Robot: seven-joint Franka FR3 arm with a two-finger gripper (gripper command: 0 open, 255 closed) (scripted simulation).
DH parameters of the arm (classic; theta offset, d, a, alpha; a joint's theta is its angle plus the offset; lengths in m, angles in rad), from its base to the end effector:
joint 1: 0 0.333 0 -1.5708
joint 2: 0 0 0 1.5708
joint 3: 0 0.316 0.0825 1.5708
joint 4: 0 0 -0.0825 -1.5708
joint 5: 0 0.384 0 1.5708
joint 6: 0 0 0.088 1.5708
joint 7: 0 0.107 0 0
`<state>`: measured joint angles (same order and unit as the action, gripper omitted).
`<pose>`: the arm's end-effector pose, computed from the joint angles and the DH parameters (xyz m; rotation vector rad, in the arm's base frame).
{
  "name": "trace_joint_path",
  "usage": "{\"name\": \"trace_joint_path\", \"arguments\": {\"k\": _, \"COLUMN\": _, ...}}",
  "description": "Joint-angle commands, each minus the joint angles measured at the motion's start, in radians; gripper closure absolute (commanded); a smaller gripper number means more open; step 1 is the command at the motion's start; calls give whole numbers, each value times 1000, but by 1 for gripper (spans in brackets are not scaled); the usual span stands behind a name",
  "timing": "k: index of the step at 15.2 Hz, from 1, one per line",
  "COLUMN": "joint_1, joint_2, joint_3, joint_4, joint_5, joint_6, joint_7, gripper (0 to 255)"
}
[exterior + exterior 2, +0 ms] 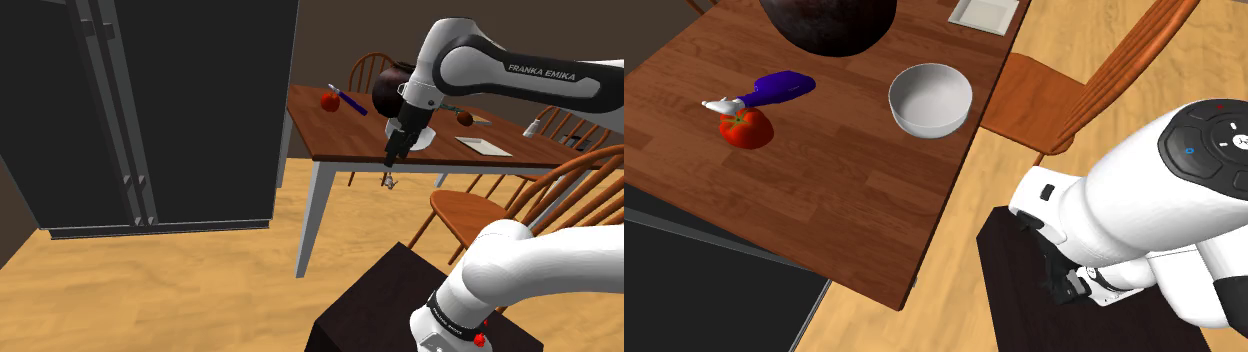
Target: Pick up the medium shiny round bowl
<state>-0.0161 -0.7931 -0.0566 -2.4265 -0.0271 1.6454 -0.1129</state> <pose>0.3094 -0.0294 0.5654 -3.1279 -0.0919 -0.0193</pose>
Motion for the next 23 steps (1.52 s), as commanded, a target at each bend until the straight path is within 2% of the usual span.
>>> {"name": "trace_joint_path", "arguments": {"k": 1, "joint_1": 0, "joint_2": 0, "joint_3": 0, "joint_4": 0, "joint_5": 0, "joint_6": 0, "joint_7": 0, "gripper": 0}}
{"name": "trace_joint_path", "arguments": {"k": 7, "joint_1": -37, "joint_2": 124, "joint_3": -115, "joint_4": 89, "joint_5": -92, "joint_6": 28, "joint_7": -149, "gripper": 0}}
{"name": "trace_joint_path", "arguments": {"k": 13, "joint_1": -58, "joint_2": 278, "joint_3": -222, "joint_4": 218, "joint_5": -151, "joint_6": 56, "joint_7": -296, "gripper": 0}}
{"name": "trace_joint_path", "arguments": {"k": 18, "joint_1": -67, "joint_2": 427, "joint_3": -307, "joint_4": 356, "joint_5": -167, "joint_6": 74, "joint_7": -421, "gripper": 0}}
{"name": "trace_joint_path", "arguments": {"k": 23, "joint_1": -78, "joint_2": 597, "joint_3": -388, "joint_4": 523, "joint_5": -148, "joint_6": 81, "joint_7": -554, "gripper": 0}}
